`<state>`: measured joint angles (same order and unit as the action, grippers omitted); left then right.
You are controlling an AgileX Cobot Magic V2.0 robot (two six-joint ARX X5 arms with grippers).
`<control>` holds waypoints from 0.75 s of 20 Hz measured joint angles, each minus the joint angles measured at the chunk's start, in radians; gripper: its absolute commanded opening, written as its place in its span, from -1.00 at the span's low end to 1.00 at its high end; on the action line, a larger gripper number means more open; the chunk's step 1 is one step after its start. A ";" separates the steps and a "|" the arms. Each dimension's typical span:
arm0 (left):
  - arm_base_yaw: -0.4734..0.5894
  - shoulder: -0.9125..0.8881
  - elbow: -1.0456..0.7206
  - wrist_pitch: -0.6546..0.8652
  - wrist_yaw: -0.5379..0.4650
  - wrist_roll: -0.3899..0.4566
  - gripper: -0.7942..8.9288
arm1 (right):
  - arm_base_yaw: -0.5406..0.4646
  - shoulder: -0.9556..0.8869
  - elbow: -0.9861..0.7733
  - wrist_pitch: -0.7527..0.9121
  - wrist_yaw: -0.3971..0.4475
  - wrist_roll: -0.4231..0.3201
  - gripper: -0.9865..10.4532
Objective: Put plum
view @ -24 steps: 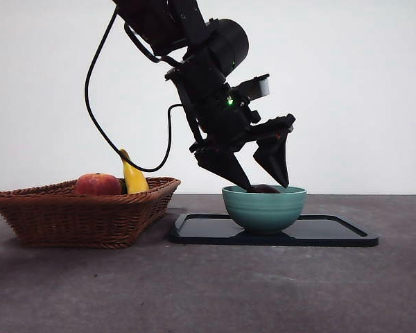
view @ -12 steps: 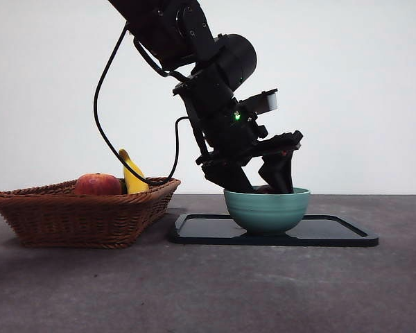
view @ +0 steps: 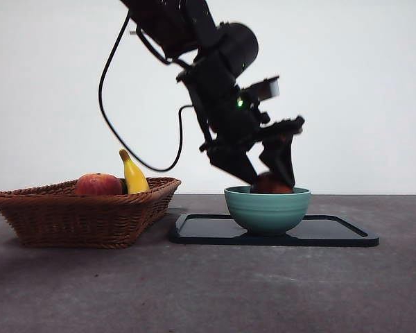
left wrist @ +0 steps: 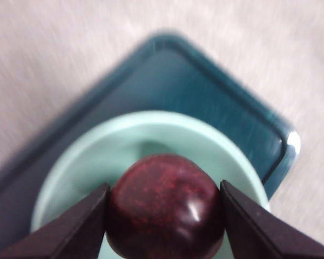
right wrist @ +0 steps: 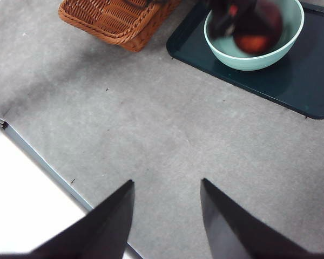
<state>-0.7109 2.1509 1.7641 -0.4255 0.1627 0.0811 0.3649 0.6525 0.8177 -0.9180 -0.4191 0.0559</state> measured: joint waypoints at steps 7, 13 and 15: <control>0.035 -0.164 0.089 -0.099 0.000 0.000 -0.35 | 0.000 0.000 0.000 0.000 0.000 0.000 -0.48; 0.124 -0.426 0.096 -0.270 0.000 -0.016 -0.34 | 0.000 0.000 0.000 0.000 0.000 0.000 -0.48; 0.158 -0.509 0.096 -0.344 0.000 -0.020 -0.34 | 0.000 0.000 0.000 0.000 0.000 0.000 -0.48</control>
<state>-0.5526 1.6421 1.8599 -0.7696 0.1627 0.0608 0.3649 0.6525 0.8177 -0.9180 -0.4191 0.0555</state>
